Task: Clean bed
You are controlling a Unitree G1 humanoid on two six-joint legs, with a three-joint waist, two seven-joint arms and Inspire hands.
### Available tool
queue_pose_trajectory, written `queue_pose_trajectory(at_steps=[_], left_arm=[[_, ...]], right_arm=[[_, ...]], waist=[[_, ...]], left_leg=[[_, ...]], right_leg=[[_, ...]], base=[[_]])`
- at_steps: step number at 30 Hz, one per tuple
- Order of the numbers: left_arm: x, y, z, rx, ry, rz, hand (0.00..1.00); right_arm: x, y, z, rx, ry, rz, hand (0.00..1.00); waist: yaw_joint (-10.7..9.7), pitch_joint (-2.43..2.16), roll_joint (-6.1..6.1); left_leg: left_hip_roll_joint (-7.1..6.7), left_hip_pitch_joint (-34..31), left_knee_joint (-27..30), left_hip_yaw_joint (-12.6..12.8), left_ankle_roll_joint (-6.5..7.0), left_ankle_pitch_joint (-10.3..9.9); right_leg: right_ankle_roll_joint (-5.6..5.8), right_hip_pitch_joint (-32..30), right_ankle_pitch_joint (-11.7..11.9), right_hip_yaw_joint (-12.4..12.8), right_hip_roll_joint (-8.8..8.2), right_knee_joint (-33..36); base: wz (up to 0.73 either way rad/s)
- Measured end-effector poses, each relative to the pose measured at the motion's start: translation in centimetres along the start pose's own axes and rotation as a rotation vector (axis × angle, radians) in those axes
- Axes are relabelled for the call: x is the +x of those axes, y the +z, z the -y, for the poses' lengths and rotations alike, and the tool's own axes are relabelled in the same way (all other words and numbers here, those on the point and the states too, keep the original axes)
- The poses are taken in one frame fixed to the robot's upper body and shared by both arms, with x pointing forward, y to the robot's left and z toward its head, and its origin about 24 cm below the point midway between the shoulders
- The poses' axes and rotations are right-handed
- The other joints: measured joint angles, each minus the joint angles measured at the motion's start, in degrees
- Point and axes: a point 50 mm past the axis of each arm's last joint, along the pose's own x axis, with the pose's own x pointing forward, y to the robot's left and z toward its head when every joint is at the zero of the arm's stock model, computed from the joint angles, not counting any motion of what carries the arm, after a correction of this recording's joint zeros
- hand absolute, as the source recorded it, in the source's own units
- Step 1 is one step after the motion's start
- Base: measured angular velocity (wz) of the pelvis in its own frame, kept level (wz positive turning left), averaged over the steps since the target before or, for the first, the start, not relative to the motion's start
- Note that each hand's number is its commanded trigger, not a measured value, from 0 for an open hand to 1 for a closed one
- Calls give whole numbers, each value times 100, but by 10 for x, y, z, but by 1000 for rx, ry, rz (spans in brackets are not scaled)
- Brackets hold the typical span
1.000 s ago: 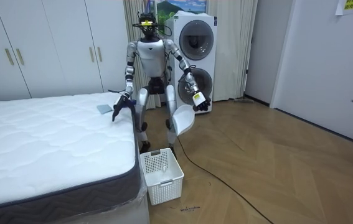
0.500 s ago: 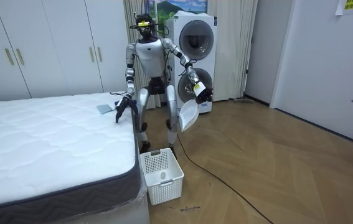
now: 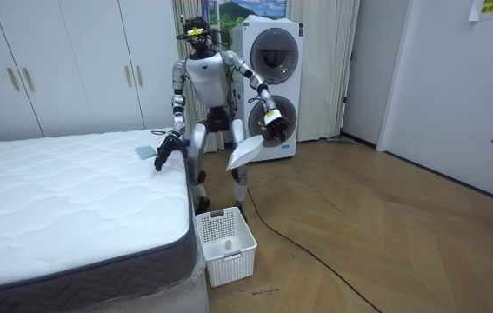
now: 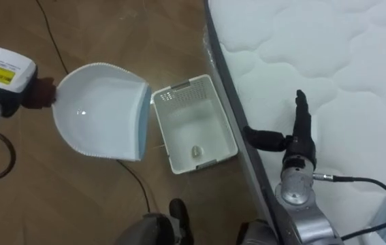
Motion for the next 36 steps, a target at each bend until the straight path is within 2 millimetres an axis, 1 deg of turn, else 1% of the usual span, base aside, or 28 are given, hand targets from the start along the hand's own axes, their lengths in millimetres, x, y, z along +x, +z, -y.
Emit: queue_pose_trajectory(at_steps=[2,3,4,5,6,7,8,9,10,11,12,13,14,15,16,17,18,19,20,21,24,25,26,29,31,33,34,36], left_arm=[[-3,2,2,-73,31,-22,100],[-4,6,4,-107,39,-25,100],[-5,7,4,-126,43,-26,100],[-7,9,5,-155,54,-22,100],[-10,13,5,-189,66,-20,100],[-12,15,5,-212,71,-19,100],[-17,18,6,-268,82,-17,100],[-23,22,7,-333,92,-22,100],[-26,23,7,-364,100,-28,100],[-32,26,9,-419,108,-45,100],[-37,27,12,-458,108,-61,100],[-39,28,14,-470,104,-68,100],[-44,29,19,-498,91,-85,100],[-49,30,22,-529,81,-101,100],[-51,30,24,-548,77,-109,100],[-58,32,26,-597,78,-132,100],[-62,36,26,-651,85,-149,100],[-63,38,26,-672,91,-152,100],[-66,42,25,-701,97,-153,100],[-68,46,24,-716,100,-144,100],[-71,58,23,-764,108,-128,100],[-71,61,23,-775,108,-125,100],[-72,65,23,-800,105,-123,100],[-76,74,27,-860,82,-132,100],[-81,80,32,-915,47,-145,100],[-86,87,36,-956,4,-136,100],[-86,89,36,-965,-2,-132,100],[-85,92,35,-989,-16,-121,100]], right_arm=[[1,0,5,12,-11,9,0],[1,0,8,20,-19,13,0],[1,0,9,22,-18,16,0],[-1,-2,10,26,-13,19,0],[-2,-4,11,29,-6,15,0],[-3,-6,13,29,-3,11,0],[-5,-9,16,31,-4,3,0],[-8,-13,20,33,-8,-4,0],[-10,-15,21,33,-7,-6,0],[-14,-20,23,28,-5,-17,0],[-17,-25,26,24,-3,-33,0],[-18,-26,28,24,-5,-38,0],[-20,-29,32,23,-12,-47,0],[-23,-31,34,23,-10,-53,0],[-24,-32,35,23,-4,-54,0],[-26,-31,35,28,10,-51,0],[-28,-30,34,30,18,-45,0],[-29,-30,34,30,21,-44,0],[-30,-31,33,31,28,-46,0],[-32,-31,33,36,31,-46,0],[-33,-30,32,44,26,-44,0],[-33,-31,33,43,23,-44,0],[-33,-31,33,44,14,-44,0],[-32,-31,36,53,-11,-49,0],[-34,-33,34,69,-19,-56,0],[-36,-35,31,84,-36,-69,0],[-37,-36,30,85,-39,-72,0],[-38,-36,29,92,-50,-75,0]], waist=[[-2,-1,-2],[-5,-2,-4],[-15,-2,-4],[-8,-12,-25],[-17,-21,-54],[-27,-24,-66],[-26,-37,-117],[6,-65,-166],[12,-78,-185],[16,-113,-226],[50,-138,-269],[75,-144,-281],[166,-150,-289],[298,-158,-300],[359,-173,-299],[431,-201,-303],[451,-216,-301],[451,-232,-310],[479,-256,-314],[465,-298,-315],[406,-312,-298],[387,-316,-291],[304,-317,-289],[174,-304,-313],[106,-302,-326],[-102,-291,-352],[-140,-289,-363],[-176,-292,-354]], left_leg=[[58,93,-53,68,-15,-10],[117,181,-98,164,-20,-13],[124,221,-120,176,-29,-18],[153,298,-141,190,-58,-36],[211,399,-173,278,-68,-42],[224,470,-200,337,-72,-46],[266,630,-266,422,-92,-59],[323,775,-305,460,-136,-88],[329,833,-304,463,-164,-108],[370,952,-303,463,-207,-137],[415,1095,-269,457,-269,-179],[442,1173,-236,434,-308,-209],[497,1372,-197,388,-392,-288],[495,1597,-223,171,-508,-367],[482,1698,-249,52,-556,-398],[405,1893,-347,-204,-601,-426],[376,2070,-429,-349,-646,-453],[373,2146,-462,-388,-672,-469],[370,2327,-574,-401,-706,-490],[357,2496,-743,-396,-728,-503],[314,2881,-1108,-393,-751,-516],[314,2935,-1158,-375,-762,-523],[299,3034,-1241,-326,-771,-528],[197,3302,-1514,-282,-790,-544],[194,3401,-1559,-187,-782,-547],[191,3441,-1571,-168,-739,-576],[190,3440,-1573,-157,-732,-580],[197,3439,-1608,1,-709,-597]], right_leg=[[-16,126,37,1,73,-125],[-28,227,73,-2,125,-229],[-32,278,85,-3,155,-285],[-47,369,95,-16,200,-368],[-51,480,96,-27,230,-448],[-61,531,103,-29,249,-506],[-70,647,112,-7,274,-599],[-81,770,118,42,320,-691],[-89,833,123,62,354,-744],[-101,969,132,106,417,-850],[-118,1111,162,237,505,-950],[-125,1177,177,309,548,-991],[-132,1317,215,501,644,-1086],[-149,1433,278,734,743,-1190],[-152,1478,311,849,789,-1244],[-153,1555,366,1033,834,-1335],[-140,1619,420,1242,902,-1410],[-139,1639,442,1350,931,-1435],[-127,1714,492,1507,978,-1513],[-120,1751,542,1657,1014,-1593],[-67,1916,676,1948,1077,-1811],[-62,1935,709,1969,1082,-1867],[-25,2006,746,2042,1087,-1941],[59,2117,804,2234,1057,-2015],[84,2165,880,2311,1056,-2111],[113,2175,918,2332,1057,-2184],[120,2161,928,2358,1060,-2194],[136,2051,1013,2463,1073,-2222]], base=[[-12],[-11],[-13],[-7],[-8],[-10],[-20],[-26],[-28],[-37],[-43],[-68],[-99],[-113],[-122],[-108],[-99],[-88],[-76],[-71],[-54],[-34],[-31],[-28],[-30],[-13],[-20],[-38]])
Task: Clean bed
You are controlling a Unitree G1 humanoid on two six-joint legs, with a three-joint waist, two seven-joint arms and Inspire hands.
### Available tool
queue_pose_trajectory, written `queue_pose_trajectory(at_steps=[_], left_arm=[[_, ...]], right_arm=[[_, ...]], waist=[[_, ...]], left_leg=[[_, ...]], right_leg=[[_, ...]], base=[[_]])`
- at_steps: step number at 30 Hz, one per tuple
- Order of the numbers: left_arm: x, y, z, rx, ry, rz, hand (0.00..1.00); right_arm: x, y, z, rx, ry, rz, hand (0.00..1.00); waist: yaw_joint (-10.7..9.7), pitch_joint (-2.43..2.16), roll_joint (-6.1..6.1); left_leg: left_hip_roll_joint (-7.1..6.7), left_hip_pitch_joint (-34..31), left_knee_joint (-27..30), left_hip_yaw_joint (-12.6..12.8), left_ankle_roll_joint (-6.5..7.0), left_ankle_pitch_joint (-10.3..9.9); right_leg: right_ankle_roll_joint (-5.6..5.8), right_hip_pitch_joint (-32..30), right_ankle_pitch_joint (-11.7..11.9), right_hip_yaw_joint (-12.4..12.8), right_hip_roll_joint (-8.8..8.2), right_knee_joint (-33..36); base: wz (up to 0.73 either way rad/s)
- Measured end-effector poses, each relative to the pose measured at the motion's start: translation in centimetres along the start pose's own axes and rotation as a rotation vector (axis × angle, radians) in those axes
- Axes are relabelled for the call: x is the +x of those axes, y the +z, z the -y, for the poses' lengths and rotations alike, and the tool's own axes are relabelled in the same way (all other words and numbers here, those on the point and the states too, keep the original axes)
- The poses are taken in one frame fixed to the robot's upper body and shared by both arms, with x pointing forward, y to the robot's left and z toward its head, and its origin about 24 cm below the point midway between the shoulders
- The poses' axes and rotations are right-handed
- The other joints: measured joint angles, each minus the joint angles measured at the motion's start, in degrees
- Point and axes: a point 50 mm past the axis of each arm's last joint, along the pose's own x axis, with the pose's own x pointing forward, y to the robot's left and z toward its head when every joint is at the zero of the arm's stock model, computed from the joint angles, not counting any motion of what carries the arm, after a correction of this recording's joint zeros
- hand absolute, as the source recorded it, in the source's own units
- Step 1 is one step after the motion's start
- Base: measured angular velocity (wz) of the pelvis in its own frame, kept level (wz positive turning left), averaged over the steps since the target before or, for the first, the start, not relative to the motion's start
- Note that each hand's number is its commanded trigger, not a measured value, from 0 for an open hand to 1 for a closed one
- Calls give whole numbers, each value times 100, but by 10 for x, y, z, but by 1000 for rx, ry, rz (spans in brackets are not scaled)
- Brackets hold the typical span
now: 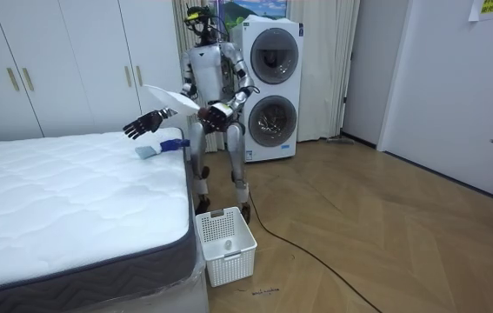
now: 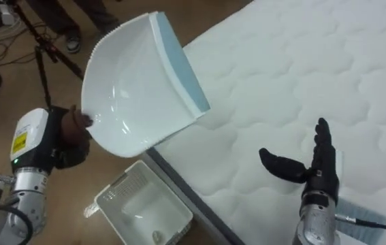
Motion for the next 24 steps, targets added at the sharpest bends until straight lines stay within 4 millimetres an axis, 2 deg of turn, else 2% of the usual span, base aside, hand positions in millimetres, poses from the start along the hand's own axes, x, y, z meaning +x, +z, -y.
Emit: queue_pose_trajectory(at_steps=[3,4,5,6,7,8,9,10,11,12,13,14,15,16,17,18,19,20,21,22,23,24], left_arm=[[1,5,0,-23,7,13,100],[1,8,0,-34,12,20,100],[2,9,1,-42,19,21,100],[2,10,1,-49,22,18,100],[1,10,2,-52,22,16,100],[1,10,2,-54,22,15,100],[1,10,1,-53,24,14,100],[1,9,1,-53,26,13,100],[3,9,-2,-55,38,11,100],[6,13,-4,-58,49,26,100],[7,13,-4,-61,50,27,100],[4,15,-3,-75,54,27,100],[1,16,-5,-86,61,32,100],[0,17,-6,-93,65,36,100],[0,19,-6,-101,69,38,100],[-1,17,-5,-103,62,30,100],[-3,15,-4,-108,55,21,100],[-7,12,-2,-114,38,6,100],[-8,12,-1,-117,26,8,100],[-8,12,0,-117,24,7,100],[-11,10,1,-118,18,-3,100],[-11,10,1,-117,12,-3,100]], right_arm=[[0,1,-1,10,-6,2,0],[0,2,-3,15,-3,5,0],[2,5,-5,22,3,13,0],[4,9,-9,31,13,24,0],[5,10,-11,33,18,29,0],[6,12,-15,35,35,37,0],[7,15,-19,34,57,45,0],[7,15,-21,35,69,49,0],[8,17,-23,37,89,57,0],[8,17,-22,36,89,56,0],[7,14,-21,34,84,44,0],[6,11,-19,29,81,36,0],[6,13,-20,35,82,49,0],[6,15,-20,39,82,59,0],[7,17,-20,43,86,73,0],[7,17,-22,42,90,74,0],[7,17,-23,42,92,73,0],[6,17,-23,42,91,71,0],[7,17,-21,45,80,73,0],[7,16,-20,47,77,70,0],[5,15,-19,47,80,68,0],[4,14,-18,45,81,64,0]], waist=[[-25,4,-7],[62,6,-12],[251,11,-20],[429,10,-13],[486,12,-16],[568,39,-61],[664,44,-87],[676,41,-94],[630,41,-79],[576,66,-50],[568,88,-37],[575,68,-56],[608,52,-73],[607,46,-87],[636,43,-97],[687,44,-95],[707,43,-91],[655,44,-98],[589,47,-109],[584,50,-167],[601,-7,-201],[588,0,-217]], left_leg=[[-1,25,-24,217,21,-38],[8,83,-41,451,26,-70],[17,186,-86,710,28,-123],[48,270,-93,890,30,-205],[59,307,-90,953,36,-231],[55,404,-85,1068,68,-262],[62,484,-120,1257,114,-293],[67,510,-127,1315,133,-309],[104,511,-152,1480,150,-379],[226,563,-220,1725,116,-528],[261,617,-208,1913,108,-524],[296,755,-286,2227,73,-514],[285,798,-320,2410,46,-516],[271,780,-293,2458,33,-523],[237,723,-146,2412,21,-531],[253,596,95,2236,47,-516],[304,511,283,2112,74,-507],[309,371,312,1718,105,-464],[284,188,-35,1436,121,-340],[257,176,-4,1426,193,-259],[240,218,-6,1477,228,-204],[240,275,-30,1606,245,-194]], right_leg=[[29,-192,79,105,17,49],[27,-351,150,84,16,120],[-13,-546,275,-157,3,220],[-133,-745,431,-633,-28,313],[-201,-805,510,-900,-63,337],[-377,-894,658,-1571,-170,355],[-592,-921,840,-2256,-256,263],[-684,-919,922,-2526,-286,195],[-804,-904,1052,-2948,-299,60],[-868,-904,1055,-3180,-293,115],[-891,-905,897,-3261,-341,357],[-904,-794,422,-3350,-375,931],[-857,-652,100,-3359,-388,1143],[-817,-602,4,-3331,-372,1103],[-827,-590,-28,-3226,-299,844],[-833,-532,11,-3027,-210,615],[-838,-478,81,-2938,-161,501],[-791,-319,181,-2784,-117,281],[-730,-228,227,-2678,-88,174],[-699,-224,239,-2599,-102,172],[-644,-190,289,-2564,-92,62],[-612,-130,340,-2594,-55,-45]], base=[[-62],[-134],[-206],[-196],[-196],[-187],[-185],[-158],[-105],[-82],[-58],[-60],[-62],[-56],[-48],[-48],[-38],[-9],[-4],[-9],[-13],[-9]])
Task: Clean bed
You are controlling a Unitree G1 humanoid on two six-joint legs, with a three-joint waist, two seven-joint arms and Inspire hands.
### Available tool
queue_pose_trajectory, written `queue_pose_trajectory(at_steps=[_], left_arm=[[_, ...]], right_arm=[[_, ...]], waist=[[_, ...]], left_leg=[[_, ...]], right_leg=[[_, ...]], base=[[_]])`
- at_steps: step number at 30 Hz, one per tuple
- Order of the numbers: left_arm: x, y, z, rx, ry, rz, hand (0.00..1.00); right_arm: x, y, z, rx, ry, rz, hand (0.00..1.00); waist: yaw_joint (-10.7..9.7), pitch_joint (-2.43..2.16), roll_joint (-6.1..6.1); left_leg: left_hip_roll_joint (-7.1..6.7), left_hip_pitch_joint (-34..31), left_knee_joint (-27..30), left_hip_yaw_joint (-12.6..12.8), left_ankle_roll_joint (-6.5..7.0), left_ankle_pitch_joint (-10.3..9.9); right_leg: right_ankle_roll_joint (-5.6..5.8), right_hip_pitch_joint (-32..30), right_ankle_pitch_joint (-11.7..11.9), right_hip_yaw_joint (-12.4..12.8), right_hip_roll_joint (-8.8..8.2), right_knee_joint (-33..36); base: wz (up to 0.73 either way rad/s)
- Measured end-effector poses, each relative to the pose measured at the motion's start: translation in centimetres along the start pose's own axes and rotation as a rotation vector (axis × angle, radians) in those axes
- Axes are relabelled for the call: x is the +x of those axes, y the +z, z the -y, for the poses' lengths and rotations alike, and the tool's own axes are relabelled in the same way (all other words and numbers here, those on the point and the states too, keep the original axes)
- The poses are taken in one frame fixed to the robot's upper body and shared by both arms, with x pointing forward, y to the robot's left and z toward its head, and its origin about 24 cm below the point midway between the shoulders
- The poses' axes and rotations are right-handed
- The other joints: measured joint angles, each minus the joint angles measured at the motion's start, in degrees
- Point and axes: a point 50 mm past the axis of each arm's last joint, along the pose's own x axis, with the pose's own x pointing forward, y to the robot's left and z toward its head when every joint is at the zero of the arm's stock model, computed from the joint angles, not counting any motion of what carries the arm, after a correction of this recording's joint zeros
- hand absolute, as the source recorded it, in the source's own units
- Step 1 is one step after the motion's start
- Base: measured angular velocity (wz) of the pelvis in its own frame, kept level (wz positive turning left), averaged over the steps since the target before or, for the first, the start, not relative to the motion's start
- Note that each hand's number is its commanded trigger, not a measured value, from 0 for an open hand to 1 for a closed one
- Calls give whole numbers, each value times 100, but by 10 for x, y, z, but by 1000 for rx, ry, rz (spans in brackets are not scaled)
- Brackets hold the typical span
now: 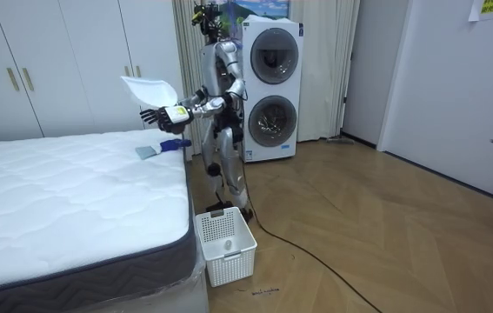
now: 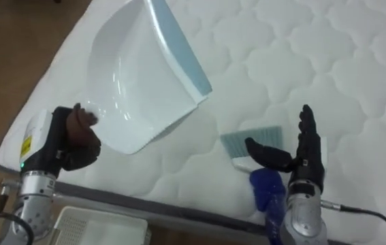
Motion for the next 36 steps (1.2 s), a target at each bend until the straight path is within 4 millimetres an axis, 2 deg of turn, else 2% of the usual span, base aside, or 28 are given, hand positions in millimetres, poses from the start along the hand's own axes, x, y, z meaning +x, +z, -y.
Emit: queue_pose_trajectory(at_steps=[1,2,3,8,10,13,18,23,29,31,36], left_arm=[[0,0,0,0,-4,-1,91],[-1,-1,1,1,-7,-5,56],[-2,-1,1,1,-13,-7,0],[-6,-2,6,-13,-28,-22,0],[-8,-3,8,-17,-47,-28,0],[-14,-7,11,-25,-75,-50,0],[-19,-14,9,-25,-86,-87,0],[-23,-17,16,-40,-115,-111,0],[-26,-22,22,-68,-128,-144,0],[-27,-24,23,-65,-133,-155,0],[-27,-24,23,-64,-130,-156,0]], right_arm=[[0,-1,0,-1,0,-2,0],[0,0,0,-3,3,1,0],[0,0,-1,-4,9,1,0],[0,0,-3,-40,52,13,0],[0,1,-2,-39,48,15,0],[1,2,1,-54,64,24,0],[-2,8,-3,-107,127,69,0],[-3,8,-5,-171,157,86,0],[-6,5,-5,-175,174,73,0],[-9,0,-3,-179,171,55,0],[-11,-2,-2,-177,174,42,0]], waist=[[10,-1,-10],[54,-3,-12],[58,3,-4],[-109,15,12],[-92,24,27],[-71,28,50],[64,19,64],[71,11,92],[45,1,118],[49,2,125],[-51,-1,142]], left_leg=[[3,17,-2,50,4,2],[14,28,4,98,4,2],[25,20,15,81,4,2],[79,134,23,94,2,1],[96,183,26,101,0,-1],[97,250,108,82,-23,-14],[69,333,116,-537,-66,-6],[81,368,95,-891,-195,72],[90,559,-126,-1056,-298,138],[90,688,-214,-1165,-304,142],[63,729,-432,-1173,-311,146]], right_leg=[[9,-1,32,12,27,-35],[-1,11,107,18,59,-141],[-5,40,151,7,76,-212],[-27,127,137,35,122,-216],[-75,119,126,71,177,-201],[-142,55,85,266,267,-172],[-299,-43,-21,700,488,6],[-388,-21,-43,956,622,9],[-444,116,-42,958,698,-35],[-442,239,-43,960,762,-109],[-395,246,-10,908,754,-193]], base=[[-17],[-31],[-25],[-7],[-28],[-40],[-49],[-21],[-1],[0],[6]])
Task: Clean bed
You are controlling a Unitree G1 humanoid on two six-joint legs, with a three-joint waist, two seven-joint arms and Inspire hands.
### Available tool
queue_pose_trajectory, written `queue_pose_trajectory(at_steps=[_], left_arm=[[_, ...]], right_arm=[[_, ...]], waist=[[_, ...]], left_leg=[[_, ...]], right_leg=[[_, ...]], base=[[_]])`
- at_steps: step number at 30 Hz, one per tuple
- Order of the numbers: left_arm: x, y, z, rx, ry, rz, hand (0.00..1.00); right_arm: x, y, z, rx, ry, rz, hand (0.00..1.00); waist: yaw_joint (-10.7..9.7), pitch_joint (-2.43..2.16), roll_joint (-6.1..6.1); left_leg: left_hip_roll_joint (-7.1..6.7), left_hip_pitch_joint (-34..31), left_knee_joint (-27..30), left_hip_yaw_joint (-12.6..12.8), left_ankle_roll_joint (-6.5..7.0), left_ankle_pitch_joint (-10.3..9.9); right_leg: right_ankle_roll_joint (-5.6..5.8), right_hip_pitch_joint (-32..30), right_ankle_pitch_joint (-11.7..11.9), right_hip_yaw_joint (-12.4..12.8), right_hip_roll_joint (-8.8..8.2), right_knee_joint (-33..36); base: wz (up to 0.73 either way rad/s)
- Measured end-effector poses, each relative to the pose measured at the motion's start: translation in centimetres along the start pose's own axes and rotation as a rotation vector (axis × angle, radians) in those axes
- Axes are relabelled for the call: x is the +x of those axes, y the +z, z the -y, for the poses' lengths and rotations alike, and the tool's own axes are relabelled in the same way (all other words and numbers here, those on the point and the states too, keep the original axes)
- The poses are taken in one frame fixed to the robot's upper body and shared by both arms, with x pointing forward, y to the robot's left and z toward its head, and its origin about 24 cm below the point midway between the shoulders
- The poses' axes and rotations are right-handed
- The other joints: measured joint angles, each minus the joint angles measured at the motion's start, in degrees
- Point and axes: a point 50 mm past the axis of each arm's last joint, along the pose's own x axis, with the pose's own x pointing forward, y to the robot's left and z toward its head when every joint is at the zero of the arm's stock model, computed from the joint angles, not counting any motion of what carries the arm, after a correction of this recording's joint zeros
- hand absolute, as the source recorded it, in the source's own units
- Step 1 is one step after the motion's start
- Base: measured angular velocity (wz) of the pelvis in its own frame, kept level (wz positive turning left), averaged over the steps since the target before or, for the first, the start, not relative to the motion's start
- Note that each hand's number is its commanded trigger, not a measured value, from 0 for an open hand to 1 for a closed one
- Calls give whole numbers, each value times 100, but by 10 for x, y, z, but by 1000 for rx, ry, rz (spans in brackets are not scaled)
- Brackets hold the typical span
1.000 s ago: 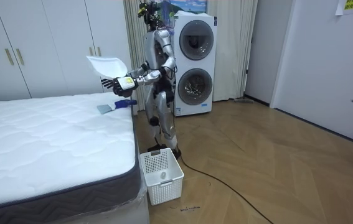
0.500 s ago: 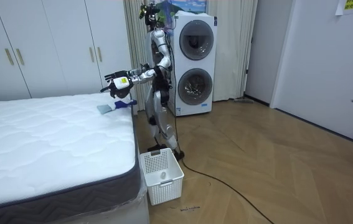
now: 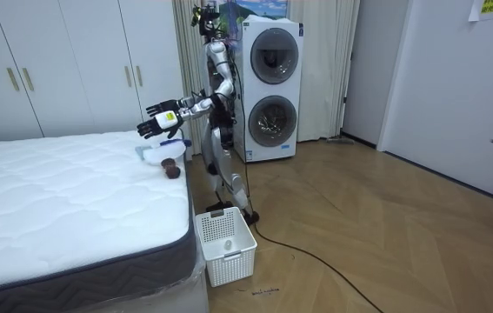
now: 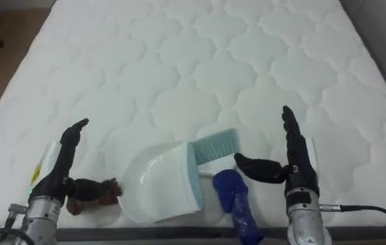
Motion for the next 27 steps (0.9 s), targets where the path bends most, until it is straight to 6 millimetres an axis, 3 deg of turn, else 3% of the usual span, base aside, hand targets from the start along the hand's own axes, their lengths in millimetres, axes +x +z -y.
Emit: queue_pose_trajectory(at_steps=[8,13,19,27], left_arm=[[-3,-6,2,4,-1,-28,0],[-19,-36,12,-11,-33,-166,0],[-45,-71,11,-132,23,-367,0],[-105,-128,13,-245,106,-731,0]], right_arm=[[-3,-4,0,-1,-8,-22,0],[-8,-13,1,7,-27,-64,0],[-22,-45,15,15,-156,-208,0],[-55,-95,47,-18,-401,-463,0]], waist=[[-43,-8,32],[-7,-9,38],[-9,-16,13],[-23,-26,-77]], left_leg=[[-29,12,-136,12,0,0],[-75,87,-137,32,0,0],[-109,134,-238,3,0,0],[-113,313,-459,6,0,0]], right_leg=[[49,-28,43,53,7,-87],[90,-8,70,196,29,-109],[145,30,116,168,16,-203],[162,152,120,79,21,-283]], base=[[-3],[-16],[1],[4]])
